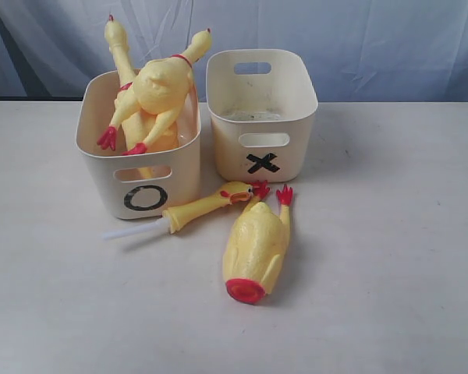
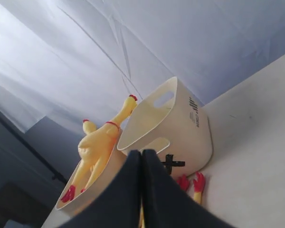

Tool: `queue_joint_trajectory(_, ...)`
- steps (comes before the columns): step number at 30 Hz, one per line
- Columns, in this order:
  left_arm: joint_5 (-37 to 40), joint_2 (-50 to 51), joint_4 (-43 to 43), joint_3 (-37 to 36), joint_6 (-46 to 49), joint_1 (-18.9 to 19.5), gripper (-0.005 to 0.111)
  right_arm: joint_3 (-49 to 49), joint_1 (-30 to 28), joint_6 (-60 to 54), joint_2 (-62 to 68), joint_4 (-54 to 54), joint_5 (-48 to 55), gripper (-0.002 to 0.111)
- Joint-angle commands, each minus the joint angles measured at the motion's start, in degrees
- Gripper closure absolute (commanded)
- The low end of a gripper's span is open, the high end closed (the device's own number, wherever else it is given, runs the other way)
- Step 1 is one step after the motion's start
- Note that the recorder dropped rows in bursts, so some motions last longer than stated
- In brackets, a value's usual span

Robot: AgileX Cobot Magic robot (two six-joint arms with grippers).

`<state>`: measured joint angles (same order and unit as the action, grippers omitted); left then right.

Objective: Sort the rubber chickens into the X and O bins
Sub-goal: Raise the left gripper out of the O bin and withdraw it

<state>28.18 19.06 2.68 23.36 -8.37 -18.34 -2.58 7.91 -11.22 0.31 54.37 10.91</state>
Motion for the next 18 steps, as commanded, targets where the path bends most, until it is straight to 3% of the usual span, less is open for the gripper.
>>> queue_joint_trajectory(1, -0.9, -0.4, -1.7, -0.3, 0.0, -0.2, 0.107, -3.6, 0.1, -3.9, -0.3, -0.3, 5.6, 0.109)
queue_joint_trajectory(8, 0.7, -0.3, -3.1, -0.3, 2.3, -0.2, 0.107, -8.8, 0.1, -12.1, 5.1, -0.5, 14.1, 0.109)
queue_joint_trajectory(18, 2.8, 5.6, -26.7, -0.3, 35.8, -0.2, 0.107, -20.8, 0.1, -16.2, 22.5, -15.0, 25.2, 0.109)
